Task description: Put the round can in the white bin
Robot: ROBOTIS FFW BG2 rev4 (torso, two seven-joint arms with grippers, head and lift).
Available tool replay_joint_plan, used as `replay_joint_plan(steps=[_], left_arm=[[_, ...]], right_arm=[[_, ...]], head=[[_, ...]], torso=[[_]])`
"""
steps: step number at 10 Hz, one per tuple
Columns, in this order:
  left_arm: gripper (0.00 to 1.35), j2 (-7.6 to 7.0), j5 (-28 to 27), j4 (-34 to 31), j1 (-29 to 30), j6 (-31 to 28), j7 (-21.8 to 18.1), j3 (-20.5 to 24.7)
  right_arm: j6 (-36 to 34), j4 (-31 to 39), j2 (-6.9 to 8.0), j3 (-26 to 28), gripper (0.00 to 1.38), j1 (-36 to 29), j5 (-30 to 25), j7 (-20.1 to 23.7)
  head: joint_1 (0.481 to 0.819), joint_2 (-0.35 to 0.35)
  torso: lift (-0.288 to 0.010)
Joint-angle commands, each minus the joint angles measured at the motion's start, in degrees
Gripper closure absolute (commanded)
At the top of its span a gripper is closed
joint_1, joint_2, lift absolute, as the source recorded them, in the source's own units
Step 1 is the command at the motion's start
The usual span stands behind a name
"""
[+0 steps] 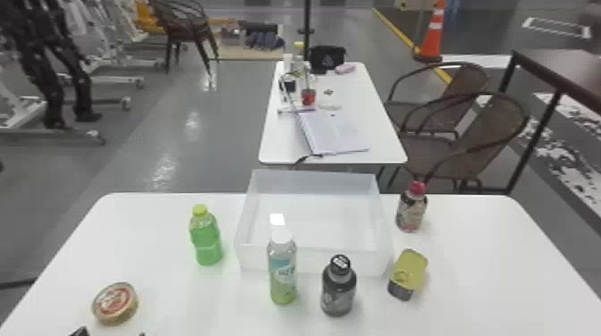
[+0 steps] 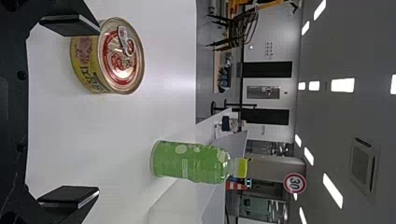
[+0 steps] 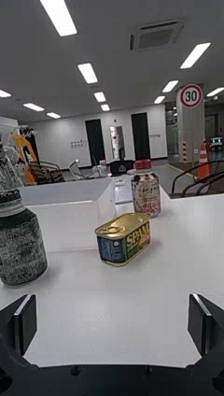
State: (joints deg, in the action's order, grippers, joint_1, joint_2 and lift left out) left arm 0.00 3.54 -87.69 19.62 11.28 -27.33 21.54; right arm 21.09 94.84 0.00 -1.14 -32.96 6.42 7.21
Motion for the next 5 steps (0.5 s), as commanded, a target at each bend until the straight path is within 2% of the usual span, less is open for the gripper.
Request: replay_joint_plan(steps=[1, 5], left_arm=[[0.10, 0.15, -0.1, 0.0, -0.1, -0.2, 0.0, 0.3], [0.10, 0.15, 0.0, 0.0, -0.1, 0.0, 0.0, 0.4]], right_arm=[[0.0, 0.1, 0.05, 0.0, 0.09, -0.1, -0.1, 0.0], [0.0, 0.3, 0.05, 0.0, 0.09, -0.2, -0.2, 0.0]], head=[[0.549, 0.000], [0.549, 0.000]], torso=[[-0.100], [-0.100]])
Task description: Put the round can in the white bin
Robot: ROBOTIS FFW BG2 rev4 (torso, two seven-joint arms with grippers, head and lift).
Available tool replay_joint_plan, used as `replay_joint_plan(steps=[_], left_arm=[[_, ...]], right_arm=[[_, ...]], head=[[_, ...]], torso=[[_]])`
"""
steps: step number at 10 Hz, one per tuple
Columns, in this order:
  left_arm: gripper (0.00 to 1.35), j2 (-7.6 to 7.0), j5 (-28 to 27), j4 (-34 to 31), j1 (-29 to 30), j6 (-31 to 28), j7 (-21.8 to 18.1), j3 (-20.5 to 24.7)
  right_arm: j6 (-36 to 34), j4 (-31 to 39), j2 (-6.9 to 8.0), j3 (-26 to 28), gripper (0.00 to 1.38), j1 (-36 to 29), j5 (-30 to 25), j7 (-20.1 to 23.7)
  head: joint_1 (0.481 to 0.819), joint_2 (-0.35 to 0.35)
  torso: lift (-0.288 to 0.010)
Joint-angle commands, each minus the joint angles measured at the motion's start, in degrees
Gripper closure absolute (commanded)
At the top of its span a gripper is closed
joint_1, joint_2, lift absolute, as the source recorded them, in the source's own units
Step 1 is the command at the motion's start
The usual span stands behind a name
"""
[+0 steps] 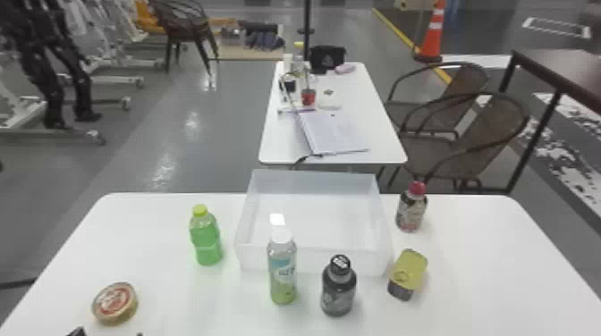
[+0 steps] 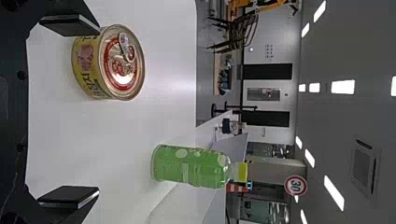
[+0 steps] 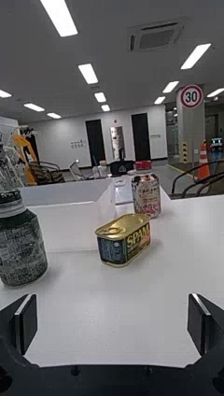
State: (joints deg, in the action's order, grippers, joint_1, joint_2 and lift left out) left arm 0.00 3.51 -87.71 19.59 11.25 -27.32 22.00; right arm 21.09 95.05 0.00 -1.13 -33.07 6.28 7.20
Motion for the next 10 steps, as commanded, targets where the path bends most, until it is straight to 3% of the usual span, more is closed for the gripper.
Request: replay_joint_plan(steps=[1, 10], left_arm=[[0.10, 0.15, -0.1, 0.0, -0.2, 0.0, 0.1, 0.1], [0.10, 0.15, -2.3, 0.6, -4.0, -9.0, 1.2, 2.1]], right_arm=[[0.0, 0.0, 0.05, 0.1, 0.09, -0.1, 0.1, 0.0], [-0.1, 0.0, 0.05, 0.0, 0.09, -0.1, 0.2, 0.0]], head=[[0.549, 0.000], [0.549, 0.000]], torso=[[-0.100], [-0.100]])
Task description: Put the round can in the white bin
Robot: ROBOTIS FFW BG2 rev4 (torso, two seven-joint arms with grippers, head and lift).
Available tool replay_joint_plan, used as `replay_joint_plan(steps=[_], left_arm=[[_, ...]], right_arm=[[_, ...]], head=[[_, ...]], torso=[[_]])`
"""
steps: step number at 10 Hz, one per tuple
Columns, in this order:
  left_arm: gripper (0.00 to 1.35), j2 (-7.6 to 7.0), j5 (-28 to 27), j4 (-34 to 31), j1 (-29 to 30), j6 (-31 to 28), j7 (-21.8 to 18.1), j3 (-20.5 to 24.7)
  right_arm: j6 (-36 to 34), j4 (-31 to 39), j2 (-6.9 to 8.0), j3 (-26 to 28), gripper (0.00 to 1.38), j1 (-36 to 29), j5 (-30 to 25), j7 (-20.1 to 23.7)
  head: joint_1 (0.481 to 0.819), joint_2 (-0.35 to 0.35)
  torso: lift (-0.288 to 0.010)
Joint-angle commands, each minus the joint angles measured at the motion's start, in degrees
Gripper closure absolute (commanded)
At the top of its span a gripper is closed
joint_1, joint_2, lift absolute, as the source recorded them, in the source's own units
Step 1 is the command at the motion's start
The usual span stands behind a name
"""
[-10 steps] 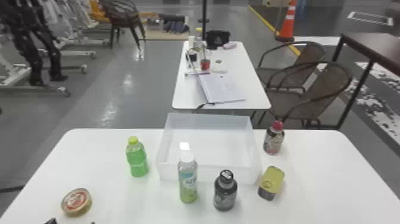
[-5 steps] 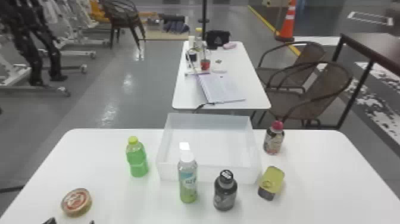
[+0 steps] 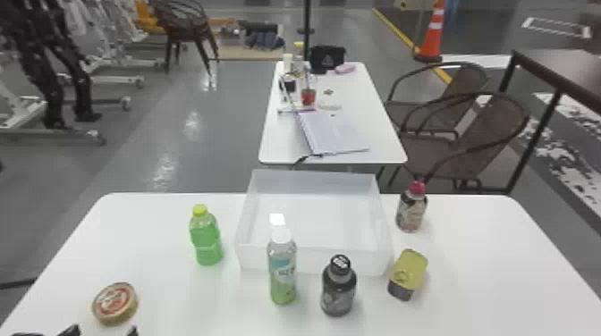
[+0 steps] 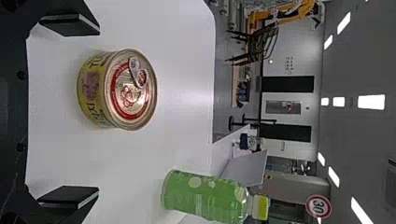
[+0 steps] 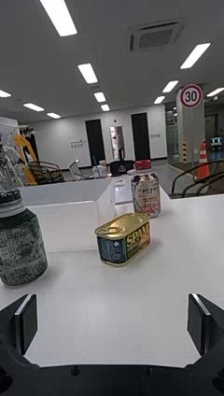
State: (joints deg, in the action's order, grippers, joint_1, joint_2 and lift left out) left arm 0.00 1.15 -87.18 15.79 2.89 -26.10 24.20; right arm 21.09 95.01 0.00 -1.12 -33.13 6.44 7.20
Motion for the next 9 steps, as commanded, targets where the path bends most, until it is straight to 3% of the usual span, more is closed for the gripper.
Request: replay_joint_plan(steps=[1, 9], left_arm=[[0.10, 0.15, -0.3, 0.3, -0.7, -1.0, 0.0, 0.0], [0.10, 0.15, -1.6, 4.7, -6.0, -1.9, 0.0, -0.6]], right_arm=[[0.0, 0.0, 0.05, 0.1, 0.09, 0.0, 0.1, 0.0], [-0.1, -0.1, 0.05, 0.0, 0.09, 0.0, 0.1, 0.0]], head=[[0.549, 0.000], [0.549, 0.000]], torso=[[-0.100], [-0.100]])
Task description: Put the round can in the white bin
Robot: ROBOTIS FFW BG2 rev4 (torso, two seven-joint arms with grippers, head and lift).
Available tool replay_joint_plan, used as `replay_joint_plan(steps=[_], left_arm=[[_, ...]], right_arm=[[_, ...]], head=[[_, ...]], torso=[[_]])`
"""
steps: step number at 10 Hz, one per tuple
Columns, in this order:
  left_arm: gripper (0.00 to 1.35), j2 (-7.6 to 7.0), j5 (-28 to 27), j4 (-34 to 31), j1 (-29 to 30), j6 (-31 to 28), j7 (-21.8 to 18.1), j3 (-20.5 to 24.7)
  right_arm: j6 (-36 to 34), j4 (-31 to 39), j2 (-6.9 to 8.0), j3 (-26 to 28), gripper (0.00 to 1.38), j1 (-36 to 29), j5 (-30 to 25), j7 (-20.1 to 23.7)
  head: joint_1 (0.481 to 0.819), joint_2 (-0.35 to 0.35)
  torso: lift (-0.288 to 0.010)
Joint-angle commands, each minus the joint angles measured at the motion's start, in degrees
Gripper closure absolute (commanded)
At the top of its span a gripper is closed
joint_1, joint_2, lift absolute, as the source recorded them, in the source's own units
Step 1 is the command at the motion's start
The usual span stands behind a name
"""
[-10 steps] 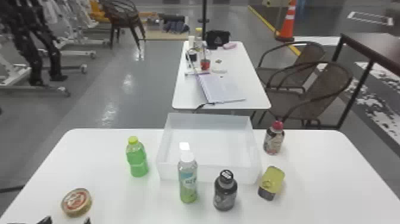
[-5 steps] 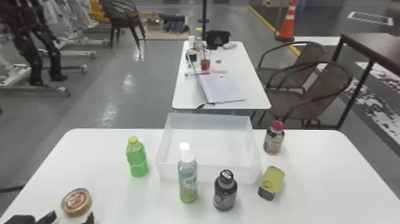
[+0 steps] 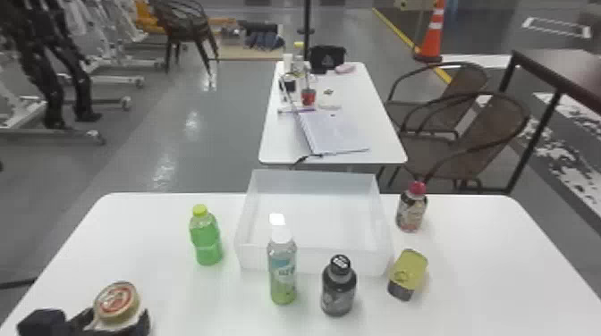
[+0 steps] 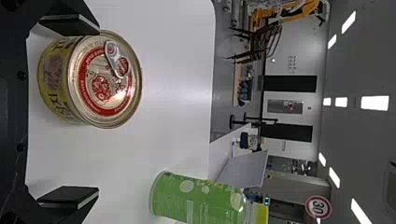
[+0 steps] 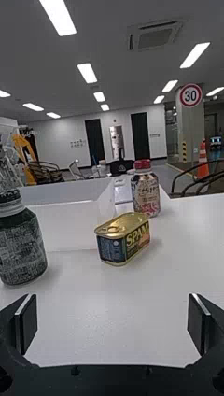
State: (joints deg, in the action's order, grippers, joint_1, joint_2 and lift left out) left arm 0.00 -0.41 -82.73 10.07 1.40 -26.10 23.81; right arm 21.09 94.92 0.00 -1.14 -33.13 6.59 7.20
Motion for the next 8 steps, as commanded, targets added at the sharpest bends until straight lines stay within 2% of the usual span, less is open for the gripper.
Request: replay_joint_plan(steps=[1, 8], left_arm=[[0.10, 0.15, -0.4, 0.8, -1.0, -0.5, 0.0, -0.2], [0.10, -0.09, -1.6, 4.1, -3.8, 1.2, 2.7, -0.1]], right_arm=[[0.0, -0.1, 0.05, 0.0, 0.09, 0.0, 0.1, 0.0], [0.0, -0.4, 0.05, 0.0, 0.09, 0.2, 0.3, 0.1]], head=[[0.549, 0.000], [0.549, 0.000]], torso=[[-0.100], [-0.100]])
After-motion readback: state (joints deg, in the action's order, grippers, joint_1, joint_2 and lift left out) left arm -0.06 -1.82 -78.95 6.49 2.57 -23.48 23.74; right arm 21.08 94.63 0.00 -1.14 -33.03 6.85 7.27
